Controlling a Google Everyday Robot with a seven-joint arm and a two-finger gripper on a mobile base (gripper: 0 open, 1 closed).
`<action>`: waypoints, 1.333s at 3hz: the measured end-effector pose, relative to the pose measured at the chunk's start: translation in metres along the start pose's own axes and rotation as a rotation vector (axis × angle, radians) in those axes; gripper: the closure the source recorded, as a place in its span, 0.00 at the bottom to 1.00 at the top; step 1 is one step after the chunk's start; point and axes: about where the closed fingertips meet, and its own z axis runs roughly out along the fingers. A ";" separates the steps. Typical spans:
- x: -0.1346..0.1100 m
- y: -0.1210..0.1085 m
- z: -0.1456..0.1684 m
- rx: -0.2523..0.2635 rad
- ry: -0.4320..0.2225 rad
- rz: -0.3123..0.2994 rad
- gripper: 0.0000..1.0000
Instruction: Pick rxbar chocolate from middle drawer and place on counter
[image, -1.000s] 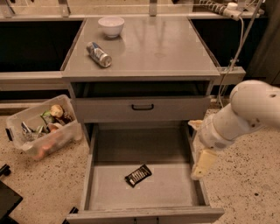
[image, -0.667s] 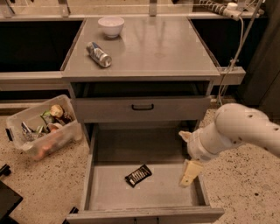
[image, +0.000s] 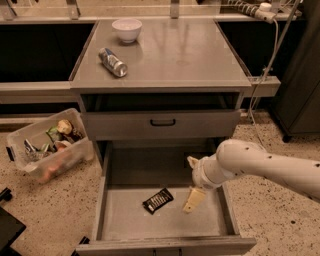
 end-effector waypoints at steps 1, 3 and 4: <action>0.000 0.004 0.022 -0.020 -0.031 -0.002 0.00; 0.007 0.018 0.119 -0.065 -0.088 -0.032 0.00; 0.003 0.013 0.193 -0.038 -0.056 -0.079 0.00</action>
Offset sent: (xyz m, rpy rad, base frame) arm 0.0139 0.0505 -0.1204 0.1381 0.0191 0.0492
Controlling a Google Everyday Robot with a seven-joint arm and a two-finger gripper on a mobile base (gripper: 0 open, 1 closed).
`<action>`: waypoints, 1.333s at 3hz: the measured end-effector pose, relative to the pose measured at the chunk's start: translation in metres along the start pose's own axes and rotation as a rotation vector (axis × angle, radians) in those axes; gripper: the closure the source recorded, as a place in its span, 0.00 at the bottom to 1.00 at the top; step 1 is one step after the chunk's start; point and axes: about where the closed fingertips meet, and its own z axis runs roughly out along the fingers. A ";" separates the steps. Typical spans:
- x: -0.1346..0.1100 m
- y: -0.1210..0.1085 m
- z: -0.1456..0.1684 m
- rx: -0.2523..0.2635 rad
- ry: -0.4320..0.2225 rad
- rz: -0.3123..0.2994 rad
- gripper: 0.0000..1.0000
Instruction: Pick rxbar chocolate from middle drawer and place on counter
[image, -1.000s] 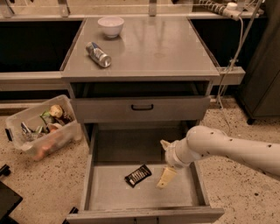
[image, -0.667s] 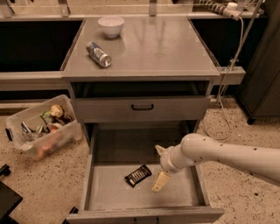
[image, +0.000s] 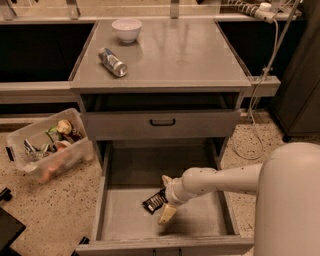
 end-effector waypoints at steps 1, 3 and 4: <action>0.000 0.000 0.000 0.000 0.000 0.000 0.00; -0.004 -0.014 -0.006 0.032 -0.030 0.059 0.00; -0.020 -0.025 0.003 -0.009 -0.059 0.051 0.00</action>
Offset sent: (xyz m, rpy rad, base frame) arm 0.0085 -0.0169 0.0145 0.0032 -0.0268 -0.1014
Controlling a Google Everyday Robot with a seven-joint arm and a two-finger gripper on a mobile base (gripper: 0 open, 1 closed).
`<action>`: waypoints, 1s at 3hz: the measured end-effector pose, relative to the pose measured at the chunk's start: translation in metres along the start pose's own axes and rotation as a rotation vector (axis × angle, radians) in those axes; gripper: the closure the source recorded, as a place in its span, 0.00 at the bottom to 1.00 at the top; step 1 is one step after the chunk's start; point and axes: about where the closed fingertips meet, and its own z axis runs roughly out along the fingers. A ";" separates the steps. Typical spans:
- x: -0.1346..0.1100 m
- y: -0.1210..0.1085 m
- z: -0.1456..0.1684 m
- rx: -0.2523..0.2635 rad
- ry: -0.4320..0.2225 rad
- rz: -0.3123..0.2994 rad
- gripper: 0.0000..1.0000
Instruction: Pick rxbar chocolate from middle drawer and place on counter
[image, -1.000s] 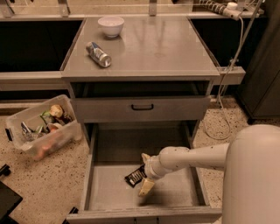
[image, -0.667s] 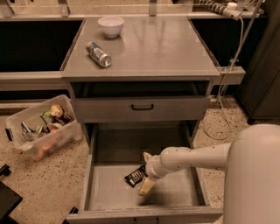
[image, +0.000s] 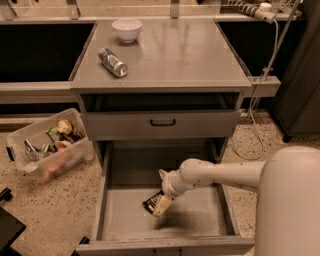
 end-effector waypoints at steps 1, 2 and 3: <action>-0.014 -0.001 0.017 -0.089 -0.024 -0.026 0.00; -0.018 -0.001 0.024 -0.139 -0.037 -0.038 0.00; -0.010 -0.003 0.031 -0.147 -0.086 -0.030 0.00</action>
Offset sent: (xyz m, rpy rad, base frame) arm 0.0111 0.0332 -0.0098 0.0520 0.1204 0.1579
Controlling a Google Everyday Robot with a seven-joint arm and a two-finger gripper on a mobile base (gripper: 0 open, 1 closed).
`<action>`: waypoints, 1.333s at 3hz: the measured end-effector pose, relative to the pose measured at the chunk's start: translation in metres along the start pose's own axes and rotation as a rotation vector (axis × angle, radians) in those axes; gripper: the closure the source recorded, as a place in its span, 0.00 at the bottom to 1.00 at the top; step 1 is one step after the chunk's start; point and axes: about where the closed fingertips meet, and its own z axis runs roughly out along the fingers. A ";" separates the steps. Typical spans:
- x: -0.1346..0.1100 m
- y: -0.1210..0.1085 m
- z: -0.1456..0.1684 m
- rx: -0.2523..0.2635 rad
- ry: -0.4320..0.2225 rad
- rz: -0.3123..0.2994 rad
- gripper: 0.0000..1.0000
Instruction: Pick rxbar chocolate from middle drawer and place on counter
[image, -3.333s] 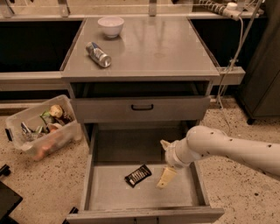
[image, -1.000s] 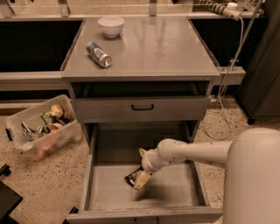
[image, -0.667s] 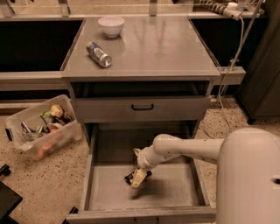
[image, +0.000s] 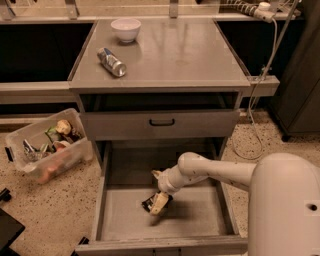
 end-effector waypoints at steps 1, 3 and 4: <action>0.016 -0.001 0.004 0.005 -0.064 0.016 0.00; 0.037 0.005 0.020 -0.038 -0.108 0.022 0.19; 0.037 0.005 0.020 -0.039 -0.108 0.022 0.42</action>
Offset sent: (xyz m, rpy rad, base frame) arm -0.0001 -0.0274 -0.0376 0.1484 0.0173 -0.0203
